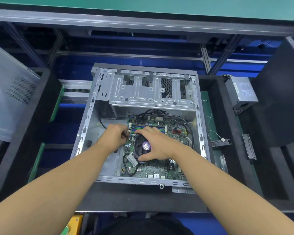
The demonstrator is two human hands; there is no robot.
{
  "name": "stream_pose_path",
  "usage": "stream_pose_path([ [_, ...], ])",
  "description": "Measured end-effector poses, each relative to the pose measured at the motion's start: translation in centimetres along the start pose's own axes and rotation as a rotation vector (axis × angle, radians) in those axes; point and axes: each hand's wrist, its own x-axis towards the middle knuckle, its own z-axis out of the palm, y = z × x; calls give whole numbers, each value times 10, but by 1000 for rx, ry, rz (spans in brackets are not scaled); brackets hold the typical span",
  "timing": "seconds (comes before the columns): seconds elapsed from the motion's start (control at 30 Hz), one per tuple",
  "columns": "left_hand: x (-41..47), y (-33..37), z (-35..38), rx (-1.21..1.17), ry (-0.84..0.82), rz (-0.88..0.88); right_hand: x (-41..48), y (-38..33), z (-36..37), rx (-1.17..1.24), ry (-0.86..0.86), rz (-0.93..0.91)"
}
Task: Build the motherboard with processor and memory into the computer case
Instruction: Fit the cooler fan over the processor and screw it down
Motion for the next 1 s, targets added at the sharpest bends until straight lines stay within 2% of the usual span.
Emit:
stream_pose_path([
  [0.6, -2, -4, 5, -93, -18, -85, 2, 1, 2, -5, 25, -18],
  [1.0, -2, -1, 3, -61, -25, -100, 2, 2, 2, -7, 24, -17],
])
